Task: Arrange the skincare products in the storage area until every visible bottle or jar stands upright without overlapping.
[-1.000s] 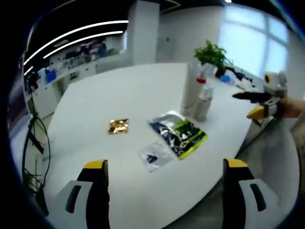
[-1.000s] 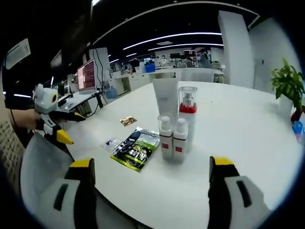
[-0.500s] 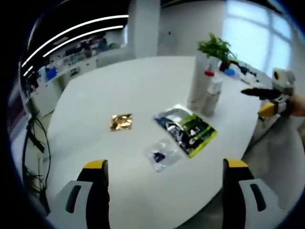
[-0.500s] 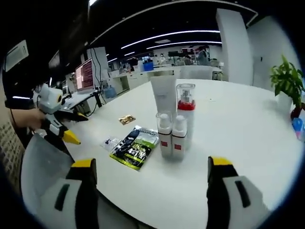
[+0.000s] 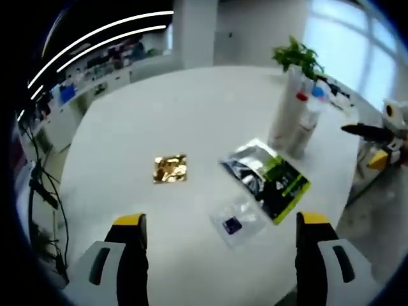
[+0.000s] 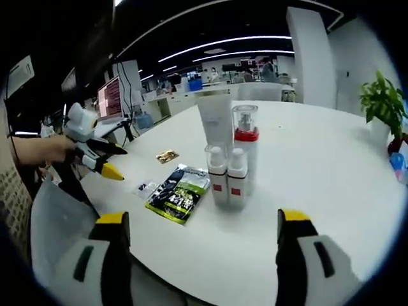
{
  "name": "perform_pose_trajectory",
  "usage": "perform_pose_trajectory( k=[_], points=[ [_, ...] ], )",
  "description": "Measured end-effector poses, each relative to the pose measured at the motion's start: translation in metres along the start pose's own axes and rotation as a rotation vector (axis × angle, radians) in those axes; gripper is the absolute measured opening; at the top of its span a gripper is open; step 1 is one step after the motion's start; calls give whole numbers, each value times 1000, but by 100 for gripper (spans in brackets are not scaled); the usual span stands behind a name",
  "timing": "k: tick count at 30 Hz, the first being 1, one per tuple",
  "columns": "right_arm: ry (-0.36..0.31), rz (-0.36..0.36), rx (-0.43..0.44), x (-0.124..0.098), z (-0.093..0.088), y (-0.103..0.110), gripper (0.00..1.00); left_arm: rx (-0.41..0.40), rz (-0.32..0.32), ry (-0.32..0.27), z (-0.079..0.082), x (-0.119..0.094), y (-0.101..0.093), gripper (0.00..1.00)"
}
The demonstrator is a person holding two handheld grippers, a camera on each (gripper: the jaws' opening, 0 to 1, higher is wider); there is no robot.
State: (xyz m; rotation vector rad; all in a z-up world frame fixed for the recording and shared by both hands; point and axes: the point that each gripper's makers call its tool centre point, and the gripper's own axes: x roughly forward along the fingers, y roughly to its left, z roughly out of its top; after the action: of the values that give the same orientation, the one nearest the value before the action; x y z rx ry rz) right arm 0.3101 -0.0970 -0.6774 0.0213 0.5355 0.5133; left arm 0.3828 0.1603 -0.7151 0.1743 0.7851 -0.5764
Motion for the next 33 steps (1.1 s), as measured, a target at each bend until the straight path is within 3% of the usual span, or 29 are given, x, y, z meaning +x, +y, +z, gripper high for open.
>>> perform_pose_trajectory(
  k=[19, 27, 33],
  points=[
    [17, -10, -16, 1, -3, 1, 93, 47, 8, 131, 11, 46, 30, 91],
    [16, -22, -1, 1, -3, -3, 93, 75, 21, 179, 25, 69, 47, 86],
    [24, -24, 4, 2, -5, -4, 92, 37, 33, 238, 27, 85, 60, 79]
  ],
)
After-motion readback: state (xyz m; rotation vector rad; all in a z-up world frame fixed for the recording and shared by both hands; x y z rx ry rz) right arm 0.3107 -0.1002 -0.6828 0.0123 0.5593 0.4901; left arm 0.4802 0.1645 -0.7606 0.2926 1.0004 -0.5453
